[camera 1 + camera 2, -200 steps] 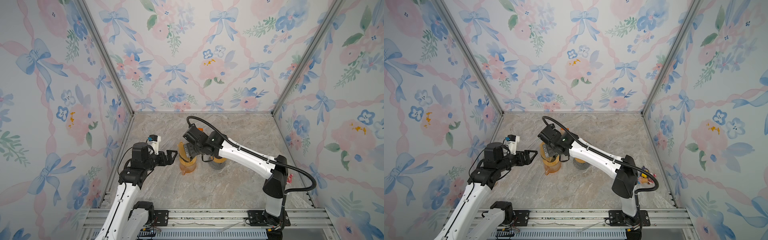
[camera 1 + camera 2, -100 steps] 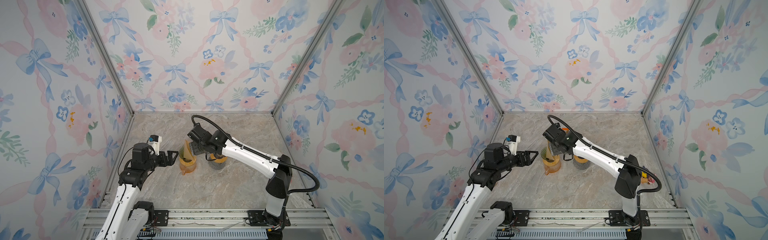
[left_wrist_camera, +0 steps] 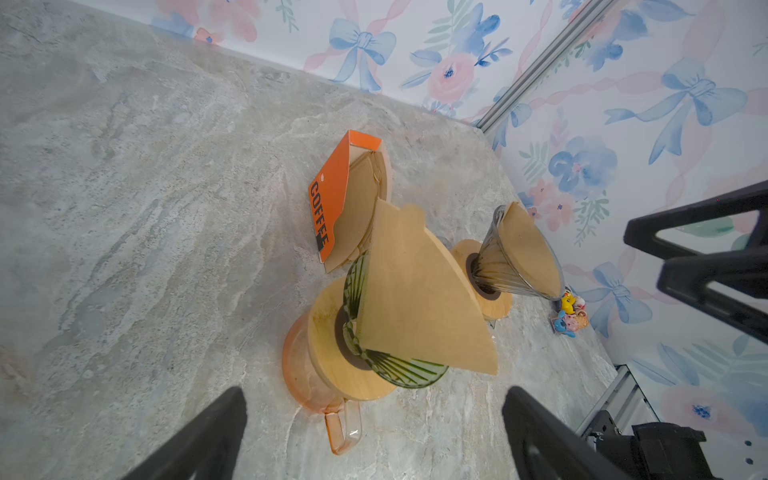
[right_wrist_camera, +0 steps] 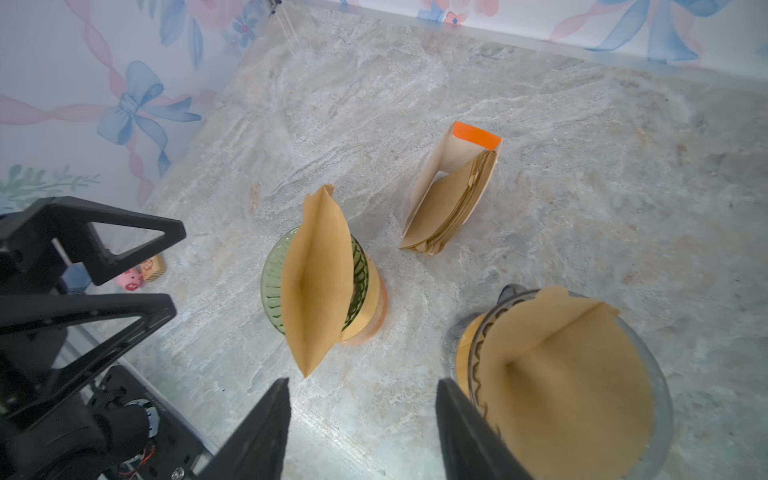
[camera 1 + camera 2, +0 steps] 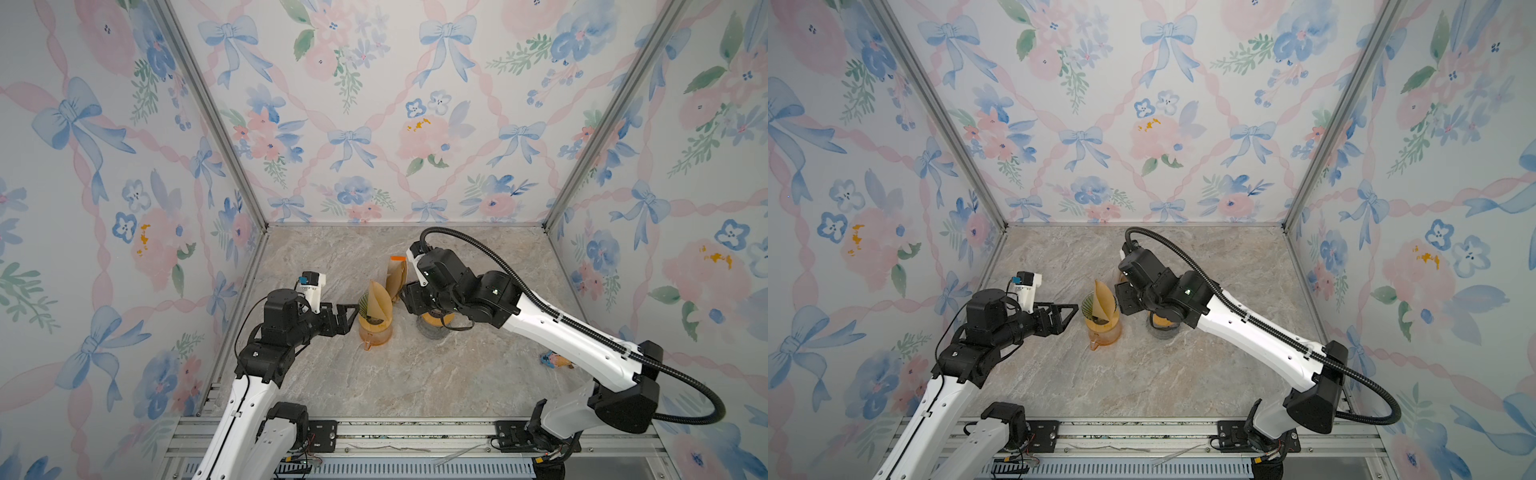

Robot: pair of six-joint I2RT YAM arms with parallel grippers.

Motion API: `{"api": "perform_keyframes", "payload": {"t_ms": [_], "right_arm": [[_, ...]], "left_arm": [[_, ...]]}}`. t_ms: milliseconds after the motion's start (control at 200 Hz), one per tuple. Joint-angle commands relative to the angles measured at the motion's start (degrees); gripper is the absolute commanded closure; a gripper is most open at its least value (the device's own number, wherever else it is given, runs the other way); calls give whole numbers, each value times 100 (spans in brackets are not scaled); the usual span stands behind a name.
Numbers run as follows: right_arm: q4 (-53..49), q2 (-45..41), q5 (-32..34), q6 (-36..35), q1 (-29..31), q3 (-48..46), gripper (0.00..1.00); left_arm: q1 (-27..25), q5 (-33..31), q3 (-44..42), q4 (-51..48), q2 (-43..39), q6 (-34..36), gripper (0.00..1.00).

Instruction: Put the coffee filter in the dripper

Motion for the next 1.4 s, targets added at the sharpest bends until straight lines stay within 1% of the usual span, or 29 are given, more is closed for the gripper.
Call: {"api": "perform_keyframes", "payload": {"t_ms": [0, 65, 135, 330, 385, 405, 520, 805, 1105, 1165, 1255, 1395], "right_arm": [[258, 8, -424, 28, -67, -197, 47], [253, 132, -544, 37, -105, -132, 53], [216, 306, -618, 8, -119, 6, 57], [171, 854, -653, -40, -125, 407, 60], [172, 912, -639, -25, -123, 521, 61], [172, 1084, -631, -24, -125, 548, 61], [154, 1363, -617, 8, -147, 766, 64], [84, 1796, -698, -24, -172, 1127, 69], [119, 2051, -885, -3, -162, 1303, 70], [106, 2104, -891, -5, -137, 1338, 68], [69, 2180, -873, 0, -124, 1383, 63], [-11, 2302, -776, -24, -61, 1472, 63]], "left_arm": [[-34, 126, -66, 137, -195, -80, 2], [-52, 247, -99, 210, -303, -87, 2], [-111, 236, -109, 223, -410, -81, 2], [-315, 103, -135, 223, -522, -94, 2], [-319, 103, -133, 222, -500, -88, 2], [-318, 111, -131, 226, -502, -95, 2], [-326, 170, -125, 222, -503, -79, 2], [-343, 148, -127, 221, -550, -69, 2], [-340, 157, -134, 228, -549, -69, 2], [-342, 147, -134, 224, -554, -70, 2], [-343, 143, -135, 222, -552, -69, 2], [-350, 129, -136, 223, -557, -78, 2]]}}
